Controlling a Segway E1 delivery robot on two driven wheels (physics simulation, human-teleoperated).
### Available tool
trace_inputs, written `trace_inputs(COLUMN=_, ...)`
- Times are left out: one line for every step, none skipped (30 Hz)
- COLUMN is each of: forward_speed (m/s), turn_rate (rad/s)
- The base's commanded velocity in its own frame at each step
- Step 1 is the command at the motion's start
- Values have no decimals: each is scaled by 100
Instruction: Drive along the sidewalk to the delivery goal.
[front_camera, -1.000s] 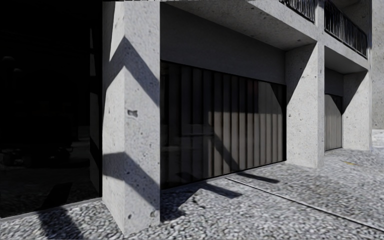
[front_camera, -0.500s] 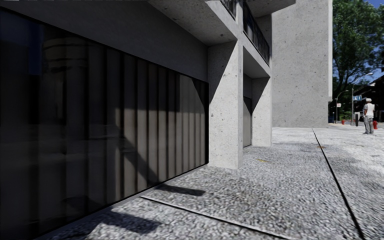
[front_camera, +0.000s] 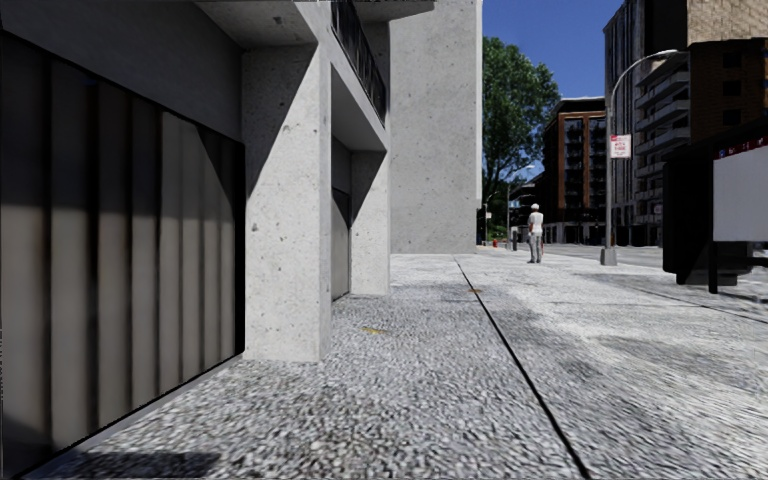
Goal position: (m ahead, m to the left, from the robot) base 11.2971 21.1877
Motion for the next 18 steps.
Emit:
trace_inputs(forward_speed=124, turn_rate=-75)
trace_inputs(forward_speed=124, turn_rate=0)
trace_inputs(forward_speed=124, turn_rate=0)
trace_inputs(forward_speed=124, turn_rate=0)
trace_inputs(forward_speed=124, turn_rate=0)
trace_inputs(forward_speed=124, turn_rate=0)
trace_inputs(forward_speed=124, turn_rate=0)
trace_inputs(forward_speed=124, turn_rate=0)
trace_inputs(forward_speed=124, turn_rate=0)
trace_inputs(forward_speed=124, turn_rate=0)
trace_inputs(forward_speed=124, turn_rate=0)
trace_inputs(forward_speed=124, turn_rate=0)
trace_inputs(forward_speed=124, turn_rate=0)
trace_inputs(forward_speed=124, turn_rate=0)
trace_inputs(forward_speed=124, turn_rate=0)
trace_inputs(forward_speed=124, turn_rate=0)
trace_inputs(forward_speed=124, turn_rate=0)
trace_inputs(forward_speed=124, turn_rate=0)
